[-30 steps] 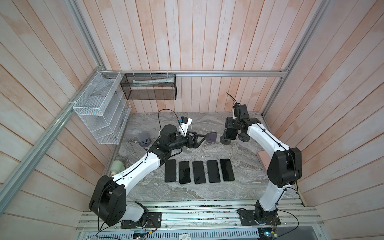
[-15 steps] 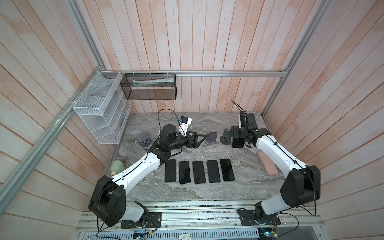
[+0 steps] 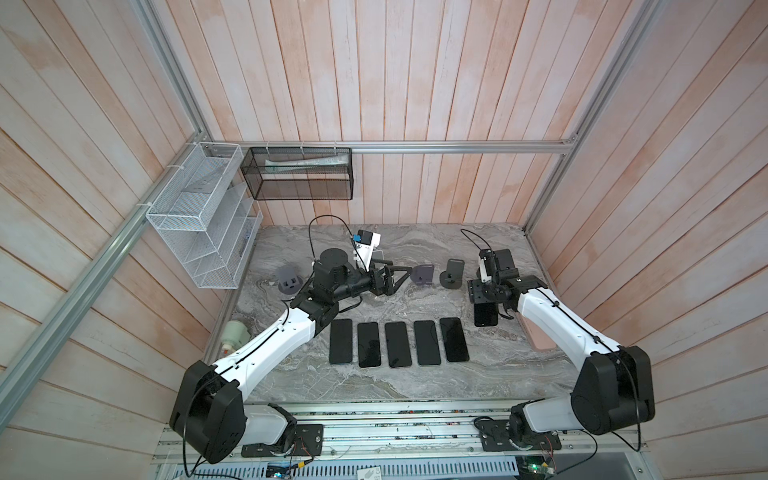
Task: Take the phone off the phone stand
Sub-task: 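Lift the teal-edged phone off the stand and carry it toward the robot, then lower the teal-edged phone flat at the row end and open the right gripper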
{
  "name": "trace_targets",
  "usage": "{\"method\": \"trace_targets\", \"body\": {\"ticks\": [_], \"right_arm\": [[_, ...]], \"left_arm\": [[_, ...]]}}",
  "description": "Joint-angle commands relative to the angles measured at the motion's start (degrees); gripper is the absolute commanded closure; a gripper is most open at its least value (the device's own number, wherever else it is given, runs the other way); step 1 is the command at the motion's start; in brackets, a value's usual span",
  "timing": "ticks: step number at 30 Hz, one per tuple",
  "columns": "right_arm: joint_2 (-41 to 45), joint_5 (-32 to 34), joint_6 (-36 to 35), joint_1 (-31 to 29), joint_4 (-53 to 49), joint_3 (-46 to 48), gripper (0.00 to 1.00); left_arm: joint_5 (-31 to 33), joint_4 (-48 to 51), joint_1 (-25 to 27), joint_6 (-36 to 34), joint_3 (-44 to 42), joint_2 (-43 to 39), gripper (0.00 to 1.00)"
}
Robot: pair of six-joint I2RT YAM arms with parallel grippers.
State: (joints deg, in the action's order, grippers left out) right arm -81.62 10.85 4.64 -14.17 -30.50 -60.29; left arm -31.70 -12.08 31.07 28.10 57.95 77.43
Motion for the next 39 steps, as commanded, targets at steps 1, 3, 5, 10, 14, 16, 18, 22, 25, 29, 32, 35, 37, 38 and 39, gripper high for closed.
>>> {"method": "trace_targets", "body": {"ticks": [1, 3, 5, 10, 14, 16, 18, 22, 25, 29, 32, 35, 37, 38, 39], "right_arm": [[0.12, -3.04, -1.26, 1.08, -0.55, 1.53, 0.35], [-0.73, -5.93, -0.94, 2.15, 0.16, 2.25, 0.35], [-2.02, -6.85, -1.19, 2.3, -0.11, 2.37, 0.35], [-5.2, -7.07, -1.86, 2.4, -1.15, 2.42, 0.35], [-8.43, -9.0, -2.16, 2.45, -1.93, 1.17, 0.35], [-10.12, -9.93, -1.96, 2.65, -2.34, 0.13, 0.35], [-11.42, -9.86, -1.92, 2.79, -2.77, -0.18, 0.35], [-12.47, -10.01, -0.78, 3.23, -1.85, 1.29, 0.35], [-12.79, -9.73, -0.62, 3.27, -1.93, 2.1, 0.35], [-11.99, -9.71, 0.08, 4.15, -0.6, 4.26, 0.35], [-11.84, -9.73, 0.32, 4.09, 0.01, 5.53, 0.33], [-12.04, -9.01, 1.51, 4.21, 0.9, 6.38, 0.32], [-12.04, -10.12, 1.77, 4.19, 1.94, 7.38, 0.31], [-12.01, -10.35, 1.9, 4.22, 2.46, 7.88, 0.31], [-11.89, -10.41, 2.03, 4.22, 2.93, 8.26, 0.31]], "left_arm": [[-0.29, -1.63, -0.16, -0.37, -0.31, -1.4, 0.05], [-0.14, -1.64, -0.15, -0.39, -0.42, -1.4, 0.05], [-0.11, -1.63, -0.13, -0.41, -0.55, -1.32, 0.05], [-0.12, -1.73, -0.13, -0.4, -0.55, -1.23, 0.05], [-0.07, -1.86, -0.18, -0.27, -0.63, -1.16, 0.05], [-0.15, -1.73, -0.14, -0.37, -0.48, -1.14, 0.05], [0.22, -1.5, -0.13, -0.58, -0.64, -1.07, 0.05], [0.14, -1.55, -0.13, -0.58, -0.53, -0.96, 0.05], [0.24, -1.53, -0.2, -0.6, -0.65, -0.81, 0.05], [-0.11, -1.76, -0.13, -0.26, -0.61, -0.85, 0.05], [0.02, -1.74, -0.18, -0.43, -0.71, -0.85, 0.05], [0.04, -1.63, -0.13, -0.57, -0.6, -0.9, 0.05], [0.29, -1.39, -0.14, -0.89, -0.59, -1.13, 0.05], [0.62, -1.29, -0.04, -1.2, -0.62, -1.22, 0.05], [0.88, -1.15, -0.1, -1.39, -0.66, -1.23, 0.05]]}}
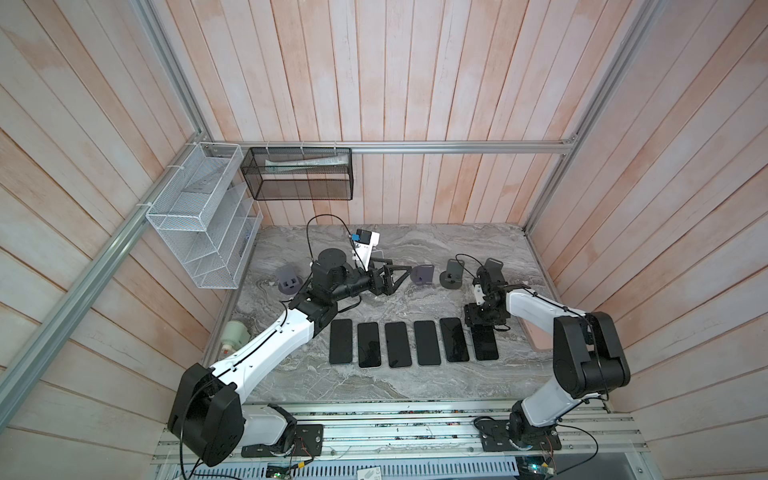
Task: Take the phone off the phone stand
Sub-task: 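Lower the teal-edged phone flat at the row end and open the right gripper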
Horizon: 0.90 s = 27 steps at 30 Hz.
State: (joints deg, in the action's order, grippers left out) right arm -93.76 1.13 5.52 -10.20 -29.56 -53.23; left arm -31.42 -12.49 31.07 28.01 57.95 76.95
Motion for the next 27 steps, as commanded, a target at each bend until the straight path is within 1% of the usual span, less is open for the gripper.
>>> {"method": "trace_targets", "body": {"ticks": [1, 7, 10, 13, 14, 27], "right_arm": [[0.23, -0.49, 1.25, 0.21, 2.5, 1.49, 0.3], [-1.05, -1.41, 1.42, 0.3, 3.89, 1.13, 0.28], [-2.02, -0.77, 1.19, 0.32, 4.2, 0.52, 0.27], [-3.64, 1.91, 0.95, 0.31, 3.52, -0.18, 0.24], [-3.93, 1.69, 0.69, 0.3, 3.25, -0.24, 0.24], [-3.48, 1.63, 1.16, 0.59, 3.18, -0.51, 0.2]], "left_arm": [[0.61, -0.76, -0.05, -1.33, -0.65, -0.64, 0.05], [0.47, -0.71, -0.03, -1.32, -0.63, -0.39, 0.05], [0.7, -0.52, 0.04, -1.66, -0.67, -0.65, 0.05], [0.92, -0.43, 0.13, -2.06, -0.69, -0.66, 0.05], [1.03, -0.19, 0.13, -2.19, -0.64, -0.6, 0.05], [3.06, 0.63, 0.12, -3.95, -0.68, -1.52, 0.05]]}}
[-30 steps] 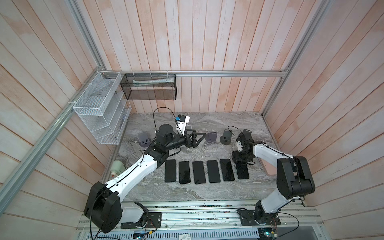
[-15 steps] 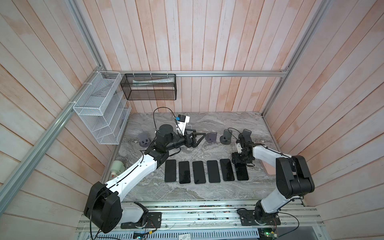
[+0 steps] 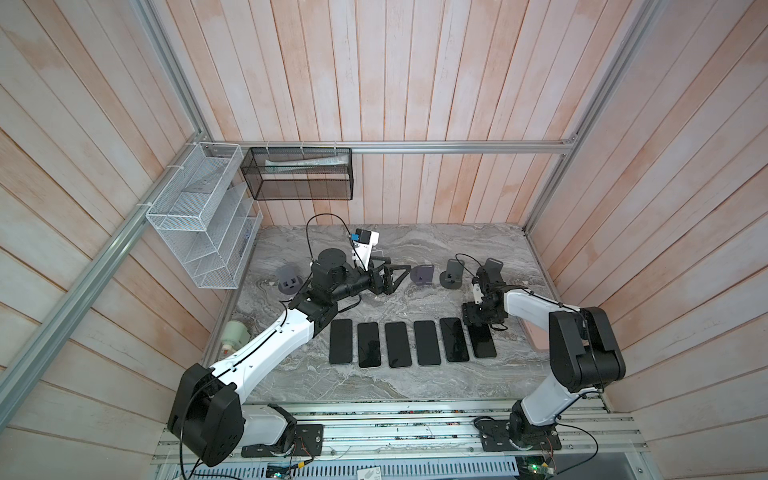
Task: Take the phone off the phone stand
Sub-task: 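Lower the teal-edged phone flat at the row end and open the right gripper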
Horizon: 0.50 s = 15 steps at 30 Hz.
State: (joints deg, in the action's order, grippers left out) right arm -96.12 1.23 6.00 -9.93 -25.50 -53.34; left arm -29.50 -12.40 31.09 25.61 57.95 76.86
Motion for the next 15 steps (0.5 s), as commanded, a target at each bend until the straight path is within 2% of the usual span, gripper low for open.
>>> {"method": "trace_targets", "body": {"ticks": [1, 8, 11, 15], "right_arm": [[-0.64, 1.72, 0.84, 0.31, -1.02, -0.56, 0.2], [7.23, 4.79, 3.36, 0.27, -1.89, -2.6, 0.16], [11.5, 6.3, 4.18, 0.31, -2.28, -4.21, 0.13], [18.55, 4.55, 4.08, 0.08, 0.52, -5.7, 0.09]], "left_arm": [[1.17, 0.57, 0.11, -1.63, -0.69, -1.56, 0.05], [2.81, 1.5, 0.13, -2.12, -0.17, -2.44, 0.04], [7.13, 5.87, 0.19, -2.67, 2.8, -2.89, 0.05], [13.25, 9.03, 0.28, -3.63, 4.29, -7.25, 0.02]]}}
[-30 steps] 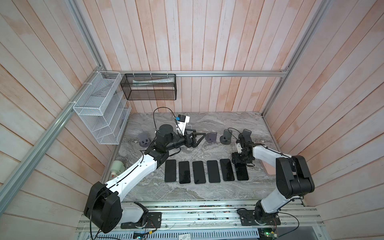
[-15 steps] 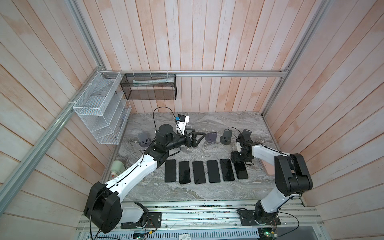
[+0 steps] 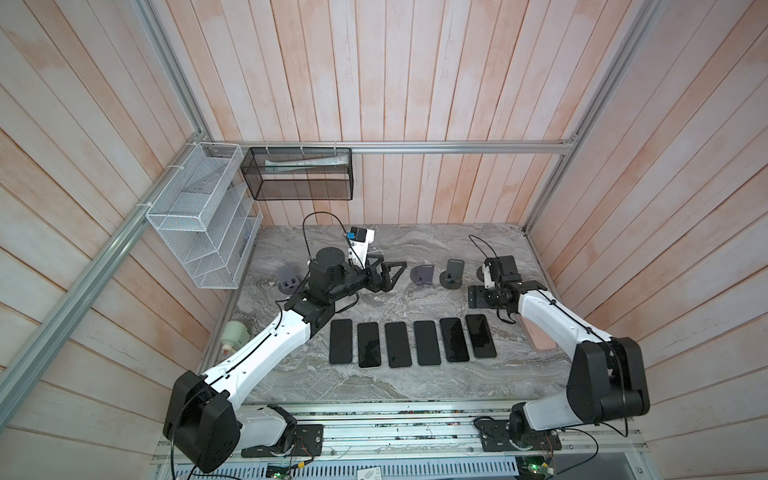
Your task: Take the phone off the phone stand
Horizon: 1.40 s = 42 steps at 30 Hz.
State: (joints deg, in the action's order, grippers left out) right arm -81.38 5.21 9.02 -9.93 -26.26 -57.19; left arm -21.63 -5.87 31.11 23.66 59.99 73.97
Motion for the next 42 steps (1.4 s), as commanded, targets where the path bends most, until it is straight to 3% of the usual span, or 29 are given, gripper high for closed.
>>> {"method": "trace_targets", "body": {"ticks": [1, 2, 6, 8, 10, 13, 17, 19, 21, 24, 26, 31, 34, 37, 42], "right_arm": [[6.0, 0.09, 1.53, -0.2, 3.14, -1.69, 0.08], [8.27, 0.15, 2.54, -0.59, 5.53, -1.04, 0.03], [15.63, -2.09, 2.37, -1.74, 13.89, 2.89, 0.02], [18.53, 3.07, 5.99, -2.71, 18.79, 7.73, 0.02], [20.02, 2.49, 1.09, -2.73, 25.08, 14.37, 0.02], [19.01, 7.86, 0.13, -2.6, 30.05, 18.06, 0.02], [20.83, 5.55, -11.3, -1.61, 42.49, 24.64, 0.02], [21.73, 4.85, -15.25, -1.35, 47.88, 27.92, 0.02], [22.12, 1.53, -19.41, -0.66, 51.8, 30.73, 0.02], [20.92, 1.22, -19.65, 0.23, 58.16, 34.34, 0.02], [19.07, 1.76, -18.51, 1.32, 63.99, 36.38, 0.02], [13.99, 3.47, -17.85, 3.96, 73.92, 40.0, 0.02], [10.97, 2.87, -16.73, 5.71, 78.71, 42.05, 0.02], [9.83, 1.9, -17.82, 6.83, 78.09, 42.9, 0.02], [5.65, -1.19, -13.87, 9.73, 88.3, 45.91, 0.02]], "left_arm": [[6.86, 2.87, 0.21, -1.84, 1.83, -6.13, 0.0], [8.82, 3.88, 0.34, -2.3, 1.25, -7.99, 0.0], [21.52, 4.84, 1.2, -3.06, -7.02, -17.02, 0.0], [24.93, 4.71, 1.94, -13.5, -11.94, -21.72, 0.0], [33.26, 6.41, 2.28, -17.29, -15.28, -24.46, 0.0], [51.03, 4.98, 2.12, -13.29, -21.16, -26.38, 0.0], [55.81, -8.32, 0.22, -20.06, -33.73, -30.18, 0.0], [55.8, -17.45, -2.02, -23.54, -39.98, -32.53, 0.0], [51.82, -25.23, -5.35, -28.91, -45.19, -34.17, 0.0], [47.8, -34.14, -11.02, -32.37, -49.84, -33.02, 0.0], [43.18, -40.08, -15.54, -31.59, -51.44, -28.91, 0.0], [42.23, -50.93, -22.22, -22.8, -50.58, -9.89, 0.0], [42.89, -61.58, -23.21, -24.67, -51.63, 0.25, 0.0], [38.18, -70.86, -25.45, -24.32, -54.31, 5.8, 0.0], [31.5, -75.48, -27.5, -24.73, -52.07, 14.94, 0.0]]}}
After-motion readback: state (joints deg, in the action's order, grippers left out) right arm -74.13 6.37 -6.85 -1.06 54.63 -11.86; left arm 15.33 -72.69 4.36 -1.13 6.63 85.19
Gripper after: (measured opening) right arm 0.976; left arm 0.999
